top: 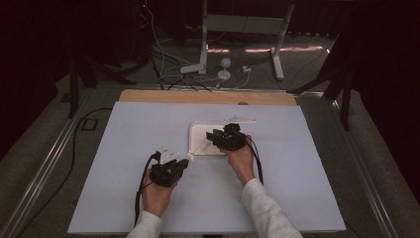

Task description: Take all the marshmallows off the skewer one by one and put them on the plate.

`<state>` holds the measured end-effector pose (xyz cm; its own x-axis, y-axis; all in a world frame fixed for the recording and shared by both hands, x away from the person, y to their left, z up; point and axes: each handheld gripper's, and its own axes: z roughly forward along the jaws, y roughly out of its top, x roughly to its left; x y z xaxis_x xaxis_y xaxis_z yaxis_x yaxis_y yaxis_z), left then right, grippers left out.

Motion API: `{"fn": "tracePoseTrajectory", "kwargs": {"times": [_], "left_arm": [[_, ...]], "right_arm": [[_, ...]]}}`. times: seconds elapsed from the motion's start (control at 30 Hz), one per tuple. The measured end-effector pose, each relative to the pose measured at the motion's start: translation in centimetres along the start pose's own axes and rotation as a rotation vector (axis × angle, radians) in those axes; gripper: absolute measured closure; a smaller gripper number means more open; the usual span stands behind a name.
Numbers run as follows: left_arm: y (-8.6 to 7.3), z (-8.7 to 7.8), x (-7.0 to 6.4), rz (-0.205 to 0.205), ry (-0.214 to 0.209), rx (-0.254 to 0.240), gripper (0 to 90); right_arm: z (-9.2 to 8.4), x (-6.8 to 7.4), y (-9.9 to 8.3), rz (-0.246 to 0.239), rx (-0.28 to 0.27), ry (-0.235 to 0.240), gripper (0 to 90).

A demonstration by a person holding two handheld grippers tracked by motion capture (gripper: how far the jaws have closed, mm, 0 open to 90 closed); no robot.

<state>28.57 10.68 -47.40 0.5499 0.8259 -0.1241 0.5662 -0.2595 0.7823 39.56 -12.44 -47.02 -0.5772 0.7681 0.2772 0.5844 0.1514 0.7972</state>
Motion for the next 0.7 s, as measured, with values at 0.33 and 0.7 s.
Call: {"fn": "tracePoseTrajectory", "kwargs": {"times": [0.33, 0.7], "left_arm": [[0.0, -0.2, 0.3, -0.017, 0.004, -0.011, 89.9], [0.0, -0.3, 0.4, -0.025, 0.003, -0.022, 89.8]], "right_arm": [[-0.6, 1.1, -0.2, -0.043, 0.008, 0.049, 56.1], [-1.1, 2.6, -0.5, -0.078, 0.010, 0.094, 51.8]]}}
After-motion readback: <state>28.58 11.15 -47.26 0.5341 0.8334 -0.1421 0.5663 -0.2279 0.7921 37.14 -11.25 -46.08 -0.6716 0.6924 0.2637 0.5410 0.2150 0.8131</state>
